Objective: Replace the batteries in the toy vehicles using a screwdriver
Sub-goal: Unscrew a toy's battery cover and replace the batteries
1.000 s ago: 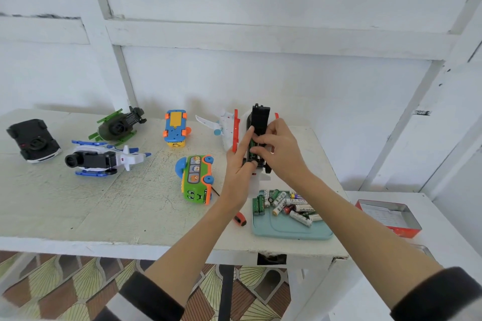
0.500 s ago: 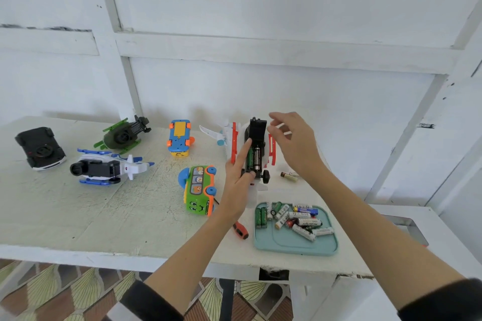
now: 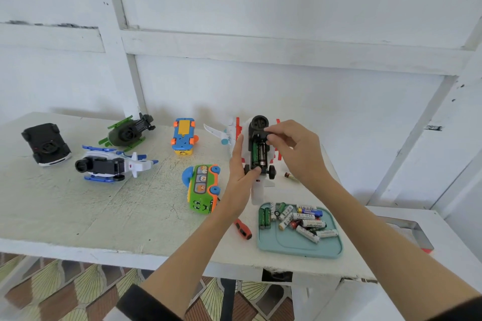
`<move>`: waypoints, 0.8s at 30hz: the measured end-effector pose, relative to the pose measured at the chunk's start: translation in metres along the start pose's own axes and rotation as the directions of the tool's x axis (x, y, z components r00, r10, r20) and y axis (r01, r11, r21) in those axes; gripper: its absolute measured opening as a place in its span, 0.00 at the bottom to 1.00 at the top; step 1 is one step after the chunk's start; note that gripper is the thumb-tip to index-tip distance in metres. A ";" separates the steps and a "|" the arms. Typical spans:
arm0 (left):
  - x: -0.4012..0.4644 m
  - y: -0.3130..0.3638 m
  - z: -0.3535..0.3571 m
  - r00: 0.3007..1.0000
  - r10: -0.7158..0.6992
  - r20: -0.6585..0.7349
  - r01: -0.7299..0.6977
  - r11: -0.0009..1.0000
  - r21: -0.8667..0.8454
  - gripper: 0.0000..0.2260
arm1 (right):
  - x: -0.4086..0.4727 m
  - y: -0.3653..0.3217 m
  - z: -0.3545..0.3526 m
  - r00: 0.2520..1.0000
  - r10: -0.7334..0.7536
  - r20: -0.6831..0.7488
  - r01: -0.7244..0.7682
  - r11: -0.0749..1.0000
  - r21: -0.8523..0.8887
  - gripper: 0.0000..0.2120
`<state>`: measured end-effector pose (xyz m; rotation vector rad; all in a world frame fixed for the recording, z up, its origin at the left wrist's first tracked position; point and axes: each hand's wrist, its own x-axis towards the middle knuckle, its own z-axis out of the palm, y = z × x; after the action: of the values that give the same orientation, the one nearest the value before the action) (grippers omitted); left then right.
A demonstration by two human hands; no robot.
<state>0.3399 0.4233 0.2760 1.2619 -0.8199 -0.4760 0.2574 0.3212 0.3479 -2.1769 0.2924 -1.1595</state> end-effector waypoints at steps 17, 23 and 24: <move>0.004 0.004 -0.001 0.994 0.107 -0.002 -0.107 0.994 0.031 0.41 | -0.022 0.009 0.007 0.984 -0.177 0.021 0.178 0.975 -0.137 0.07; 0.002 0.004 0.000 0.993 0.115 -0.005 -0.115 0.993 0.036 0.39 | -0.024 0.009 0.009 0.995 -0.104 0.006 0.104 0.992 -0.077 0.05; 0.001 0.006 0.001 0.993 0.120 -0.001 -0.120 0.992 0.030 0.39 | -0.024 0.008 0.009 0.997 -0.083 0.004 0.083 0.994 -0.065 0.04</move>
<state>0.3390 0.4235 0.2816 1.2331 -0.8973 -0.3663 0.2514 0.3300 0.3230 -2.2648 0.2442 -1.2098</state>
